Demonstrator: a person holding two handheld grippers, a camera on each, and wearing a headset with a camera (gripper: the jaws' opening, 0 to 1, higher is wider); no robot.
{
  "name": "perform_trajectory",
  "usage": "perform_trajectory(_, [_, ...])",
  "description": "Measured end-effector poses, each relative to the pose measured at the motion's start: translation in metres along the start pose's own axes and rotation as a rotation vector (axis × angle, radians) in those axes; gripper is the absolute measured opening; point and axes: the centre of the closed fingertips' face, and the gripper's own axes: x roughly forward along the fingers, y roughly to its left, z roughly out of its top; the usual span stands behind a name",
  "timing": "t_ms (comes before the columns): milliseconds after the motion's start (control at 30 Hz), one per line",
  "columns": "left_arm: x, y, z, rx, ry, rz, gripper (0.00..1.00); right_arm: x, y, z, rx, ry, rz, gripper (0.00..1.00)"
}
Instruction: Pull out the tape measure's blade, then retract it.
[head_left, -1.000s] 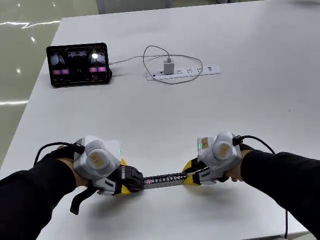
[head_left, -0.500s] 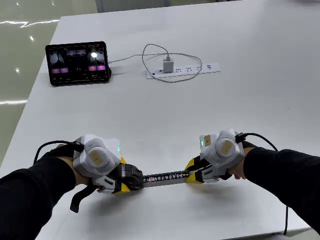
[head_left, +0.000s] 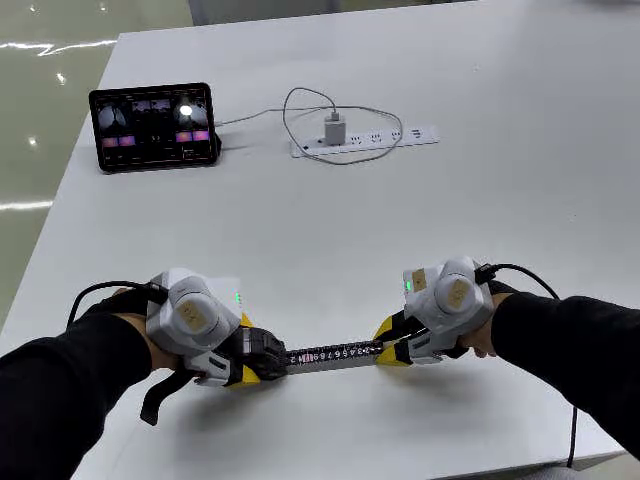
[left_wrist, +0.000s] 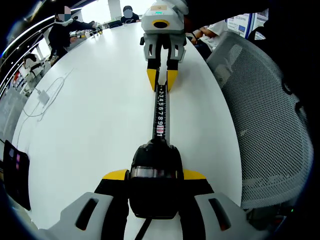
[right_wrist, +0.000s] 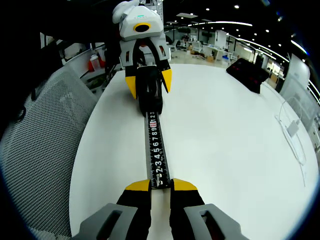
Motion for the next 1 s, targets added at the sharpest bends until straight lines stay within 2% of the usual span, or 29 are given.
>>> perform_trajectory(1000, [0.000,0.000,0.000,0.000,-0.001,0.003,0.32,-0.012,-0.001,-0.014,0.011,0.011,-0.006,0.10])
